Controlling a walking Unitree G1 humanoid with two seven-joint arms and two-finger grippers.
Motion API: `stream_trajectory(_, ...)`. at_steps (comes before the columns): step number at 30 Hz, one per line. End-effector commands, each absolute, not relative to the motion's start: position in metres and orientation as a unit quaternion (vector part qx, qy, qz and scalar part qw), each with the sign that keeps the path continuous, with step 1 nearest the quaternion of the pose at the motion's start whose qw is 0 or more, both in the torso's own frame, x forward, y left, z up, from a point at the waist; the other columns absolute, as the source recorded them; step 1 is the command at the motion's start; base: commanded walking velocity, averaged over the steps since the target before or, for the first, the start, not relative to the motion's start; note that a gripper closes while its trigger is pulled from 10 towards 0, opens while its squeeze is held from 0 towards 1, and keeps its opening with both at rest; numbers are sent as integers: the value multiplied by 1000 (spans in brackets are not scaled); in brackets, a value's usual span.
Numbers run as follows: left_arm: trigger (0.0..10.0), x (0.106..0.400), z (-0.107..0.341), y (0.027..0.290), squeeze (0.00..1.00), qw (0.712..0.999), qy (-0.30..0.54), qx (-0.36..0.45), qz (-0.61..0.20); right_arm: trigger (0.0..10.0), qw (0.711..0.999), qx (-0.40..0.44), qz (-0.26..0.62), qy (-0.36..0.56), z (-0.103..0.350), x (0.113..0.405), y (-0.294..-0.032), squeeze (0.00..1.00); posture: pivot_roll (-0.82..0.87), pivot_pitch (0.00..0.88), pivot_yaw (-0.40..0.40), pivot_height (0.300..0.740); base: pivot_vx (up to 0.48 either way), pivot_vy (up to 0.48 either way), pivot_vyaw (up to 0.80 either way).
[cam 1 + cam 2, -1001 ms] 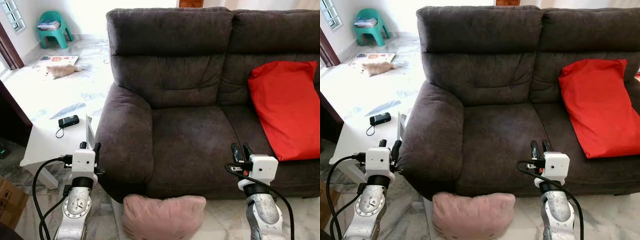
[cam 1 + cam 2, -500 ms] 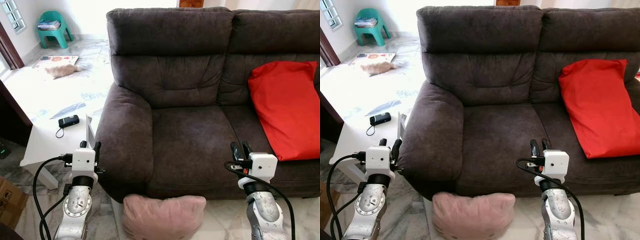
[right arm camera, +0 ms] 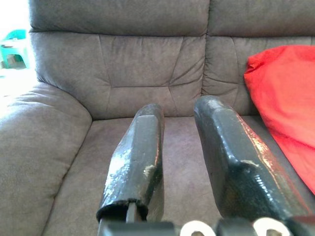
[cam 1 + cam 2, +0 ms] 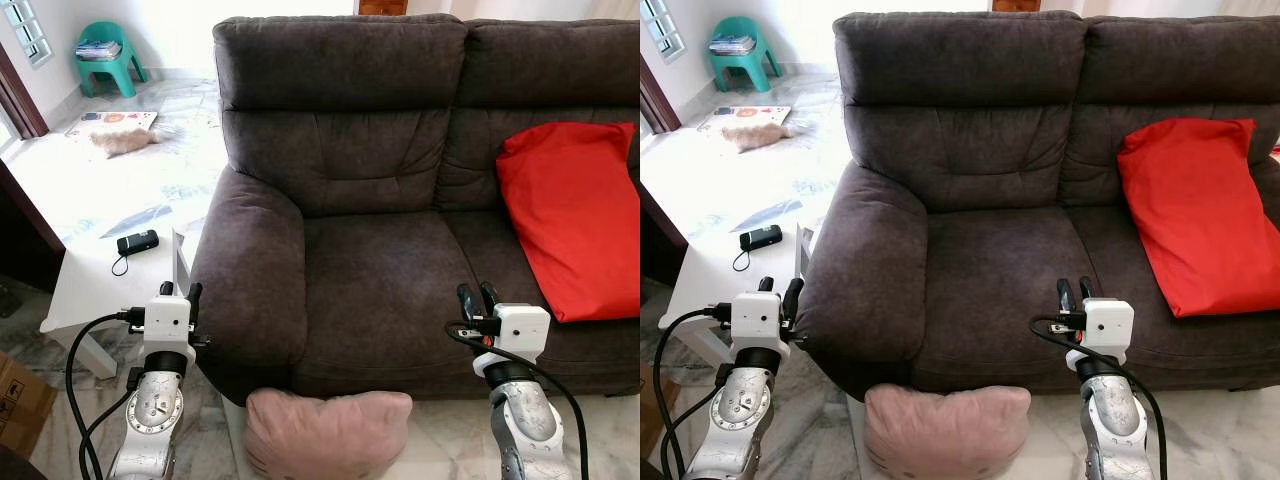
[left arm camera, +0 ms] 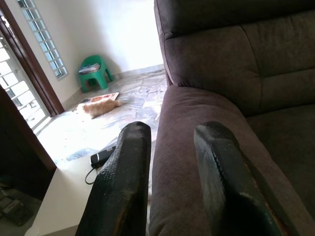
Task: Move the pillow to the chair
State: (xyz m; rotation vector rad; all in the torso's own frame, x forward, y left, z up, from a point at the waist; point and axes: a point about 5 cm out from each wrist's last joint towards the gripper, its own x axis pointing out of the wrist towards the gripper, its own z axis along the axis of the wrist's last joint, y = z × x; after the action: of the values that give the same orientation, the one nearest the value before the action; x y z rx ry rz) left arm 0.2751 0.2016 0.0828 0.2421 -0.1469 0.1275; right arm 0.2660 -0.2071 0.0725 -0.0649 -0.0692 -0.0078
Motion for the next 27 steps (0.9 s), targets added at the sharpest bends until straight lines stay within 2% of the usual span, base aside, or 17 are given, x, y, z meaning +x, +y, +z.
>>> stream_trajectory(1, 10000, 278, 84, 199, 0, 988, -72, 119, 61, 10000, 998, -33, 0, -45, 79, 269, -206, 0, -34, 0, -28, 740, 0, 0, 0)
stream_trajectory(19, 10000, 277, 84, 198, 0, 988, -73, 120, 61, 10000, 999, -38, 4, -38, 77, 269, -205, 0, -33, 0, -30, 630, 0, 0, 0)
stream_trajectory(27, 10000, 277, 84, 198, 0, 988, -72, 120, 62, 10000, 998, -41, 7, -38, 77, 269, -205, 0, -31, 0, -32, 630, 0, 0, 0)
